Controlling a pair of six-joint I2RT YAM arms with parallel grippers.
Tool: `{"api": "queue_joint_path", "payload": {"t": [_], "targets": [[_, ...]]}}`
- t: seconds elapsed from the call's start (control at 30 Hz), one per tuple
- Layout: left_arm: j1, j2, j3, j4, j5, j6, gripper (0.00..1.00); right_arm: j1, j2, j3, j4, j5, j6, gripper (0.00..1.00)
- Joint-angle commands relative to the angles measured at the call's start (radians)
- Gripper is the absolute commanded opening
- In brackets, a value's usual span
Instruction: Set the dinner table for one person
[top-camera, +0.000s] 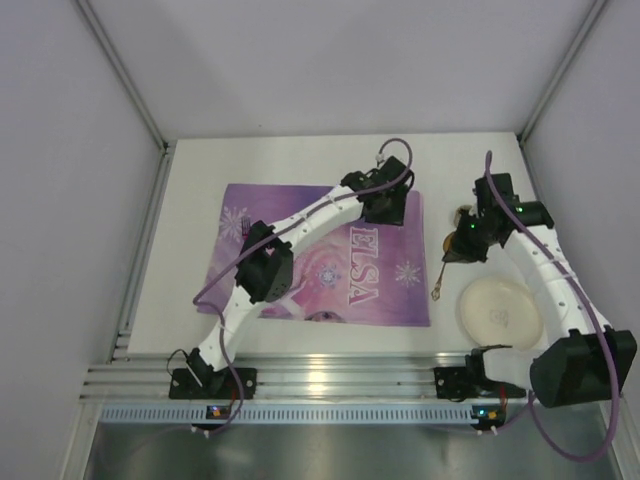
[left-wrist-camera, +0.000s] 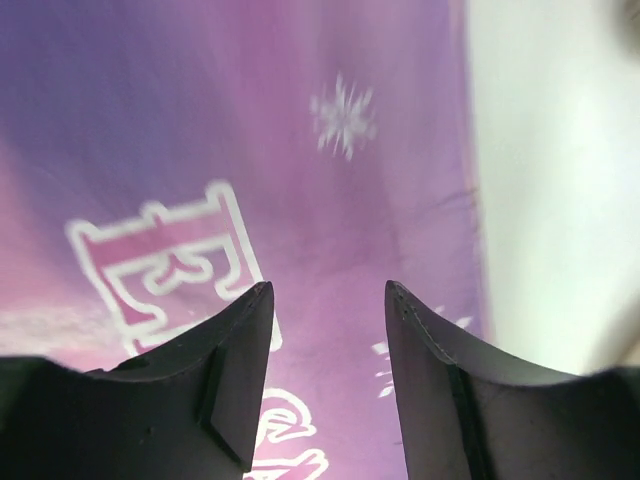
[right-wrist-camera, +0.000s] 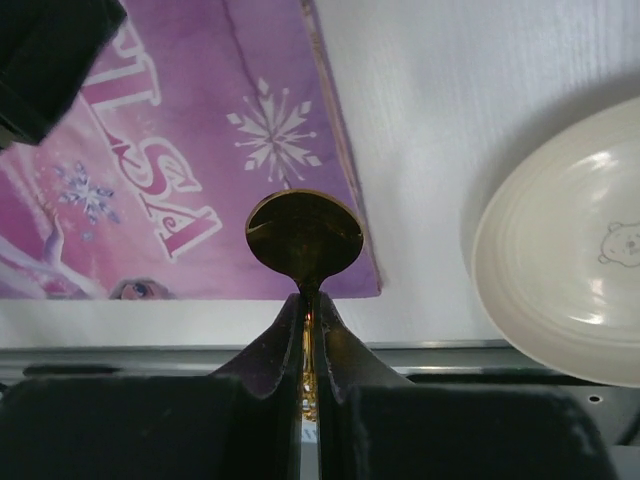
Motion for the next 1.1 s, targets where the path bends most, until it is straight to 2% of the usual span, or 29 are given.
{"api": "queue_joint_path", "payload": {"t": [0.0, 0.07, 0.17, 0.23, 0.4, 0.57, 0.73, 0.87, 0.97, 1.0, 1.07], "targets": [[0.081, -0.16, 0.122, -0.036, -0.072, -0.034, 0.54, 0.106, 0.071, 0.113, 0.098, -0.027, -0.024, 0.0], [0.134, -0.254, 0.096, -0.045, -0.086, -0.033, 0.54, 0.2, 0.149, 0.153, 0.109, -0.037, -0.031, 0.0], [0.2, -0.42, -0.037, -0.049, -0.129, -0.013, 0.55, 0.292, 0.275, 0.231, 0.127, -0.026, -0.038, 0.0], [0.231, -0.498, -0.195, -0.039, -0.138, -0.003, 0.55, 0.326, 0.373, 0.274, 0.142, -0.021, -0.041, 0.0], [0.309, -0.783, -0.587, -0.027, -0.179, 0.017, 0.55, 0.349, 0.542, 0.34, 0.182, -0.003, -0.046, 0.0], [0.39, -0.999, -0.881, -0.019, -0.172, 0.001, 0.55, 0.346, 0.68, 0.366, 0.218, 0.014, -0.052, 0.0], [0.429, -1.147, -1.002, -0.029, -0.161, -0.01, 0.56, 0.346, 0.774, 0.392, 0.245, 0.037, -0.055, 0.0], [0.438, -1.163, -1.032, -0.041, -0.164, 0.0, 0.56, 0.347, 0.806, 0.395, 0.262, 0.045, -0.057, 0.0], [0.444, -1.152, -1.021, -0.042, -0.16, 0.009, 0.56, 0.344, 0.82, 0.397, 0.271, 0.048, -0.058, 0.18], [0.446, -1.142, -1.013, -0.038, -0.157, 0.01, 0.56, 0.346, 0.821, 0.4, 0.271, 0.048, -0.06, 0.28], [0.446, -1.123, -1.006, -0.015, -0.14, 0.018, 0.56, 0.338, 0.812, 0.408, 0.267, 0.039, -0.058, 0.44]]}}
